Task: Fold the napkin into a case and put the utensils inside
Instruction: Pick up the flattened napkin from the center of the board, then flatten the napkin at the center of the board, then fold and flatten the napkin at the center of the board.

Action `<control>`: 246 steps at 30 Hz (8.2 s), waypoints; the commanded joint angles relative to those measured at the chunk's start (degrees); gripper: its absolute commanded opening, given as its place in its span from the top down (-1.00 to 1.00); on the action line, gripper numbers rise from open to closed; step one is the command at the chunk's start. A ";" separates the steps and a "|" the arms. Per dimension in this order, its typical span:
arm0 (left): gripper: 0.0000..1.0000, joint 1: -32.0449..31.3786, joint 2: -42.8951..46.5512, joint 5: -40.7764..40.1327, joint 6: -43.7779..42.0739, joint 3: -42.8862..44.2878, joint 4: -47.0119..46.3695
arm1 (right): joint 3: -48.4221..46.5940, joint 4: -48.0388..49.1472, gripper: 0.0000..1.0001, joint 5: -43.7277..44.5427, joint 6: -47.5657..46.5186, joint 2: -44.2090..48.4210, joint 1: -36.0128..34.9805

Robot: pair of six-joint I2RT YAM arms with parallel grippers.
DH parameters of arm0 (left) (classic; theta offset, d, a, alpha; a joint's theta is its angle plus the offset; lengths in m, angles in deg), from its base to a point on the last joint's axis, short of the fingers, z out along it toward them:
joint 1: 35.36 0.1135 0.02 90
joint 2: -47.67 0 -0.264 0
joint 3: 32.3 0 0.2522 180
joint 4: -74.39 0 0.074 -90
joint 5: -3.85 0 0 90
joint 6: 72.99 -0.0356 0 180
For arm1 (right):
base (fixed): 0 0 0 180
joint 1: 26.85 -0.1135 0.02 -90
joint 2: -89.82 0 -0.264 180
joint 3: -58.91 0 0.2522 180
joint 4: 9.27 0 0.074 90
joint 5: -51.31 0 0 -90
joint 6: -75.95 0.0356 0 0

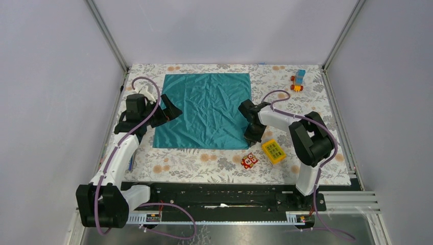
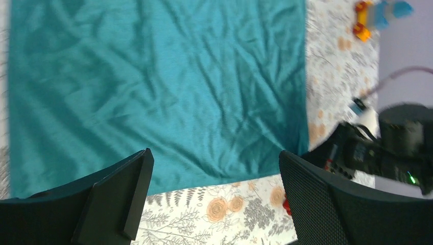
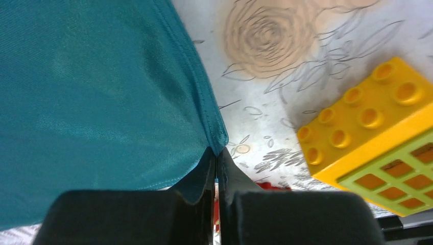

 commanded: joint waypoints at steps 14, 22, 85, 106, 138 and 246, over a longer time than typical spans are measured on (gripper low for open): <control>-0.94 -5.45 -8.82 -37.34 24.38 3.23 32.22 | 2.59 6.79 1.00 8.81 -3.77 3.74 -0.45; -0.32 -5.44 -19.63 -43.07 26.04 5.01 31.53 | 5.15 9.30 1.00 7.33 -5.71 5.22 -0.40; 1.00 1.63 -16.72 -40.19 25.00 -6.06 18.80 | 7.93 7.66 1.00 10.45 -3.79 10.67 -0.33; 1.00 1.63 11.00 -23.28 14.74 41.13 21.55 | -5.67 25.47 1.00 -16.97 -30.89 49.13 -0.40; 1.00 5.81 -20.02 -32.36 15.04 12.57 -38.47 | -21.11 42.02 1.00 -1.17 -26.98 1.98 11.66; 1.00 12.40 -28.01 -29.78 3.94 4.33 18.28 | 14.08 33.23 0.97 -25.27 -28.64 5.14 12.38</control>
